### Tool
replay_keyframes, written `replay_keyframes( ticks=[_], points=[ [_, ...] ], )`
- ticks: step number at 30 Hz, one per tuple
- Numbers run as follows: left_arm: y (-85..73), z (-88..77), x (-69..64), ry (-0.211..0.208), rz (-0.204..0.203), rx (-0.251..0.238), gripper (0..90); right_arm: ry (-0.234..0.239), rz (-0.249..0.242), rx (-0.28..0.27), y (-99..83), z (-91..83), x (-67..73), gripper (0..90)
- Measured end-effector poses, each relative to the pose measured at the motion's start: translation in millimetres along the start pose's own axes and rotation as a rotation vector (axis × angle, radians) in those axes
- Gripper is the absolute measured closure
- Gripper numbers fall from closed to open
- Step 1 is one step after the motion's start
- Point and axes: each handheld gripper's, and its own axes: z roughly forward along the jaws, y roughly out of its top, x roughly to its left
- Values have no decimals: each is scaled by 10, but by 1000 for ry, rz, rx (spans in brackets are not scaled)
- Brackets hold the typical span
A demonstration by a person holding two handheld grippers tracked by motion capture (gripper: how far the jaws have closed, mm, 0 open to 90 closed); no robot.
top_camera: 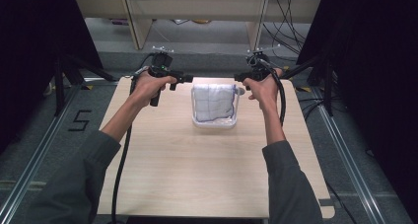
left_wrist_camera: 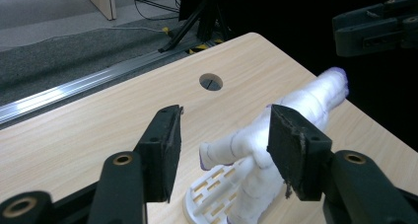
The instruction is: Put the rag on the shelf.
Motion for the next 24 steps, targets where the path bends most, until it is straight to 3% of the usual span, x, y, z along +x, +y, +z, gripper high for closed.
replay_keyframes(
  ticks=[2,3,5,10,11,12,24],
  points=[
    [-11,-28,-22,-5,-2,-1,440,6,-33,-13,-14,7,-23,570],
    [-21,-40,-32,-7,0,0,433,9,-10,0,-22,-5,-7,568],
    [-44,-61,-60,-11,6,8,418,7,-34,-9,-39,1,-18,565],
    [-109,-96,-103,-30,5,11,408,19,-14,-7,-61,-51,7,561],
    [-126,-102,-113,-34,3,18,400,18,-28,-14,-67,-59,5,552],
    [-162,-117,-129,-37,7,16,392,19,-6,-13,-76,-74,27,546],
    [-249,-159,-186,-53,9,5,380,35,-25,-17,-147,-127,36,535]
  ],
)
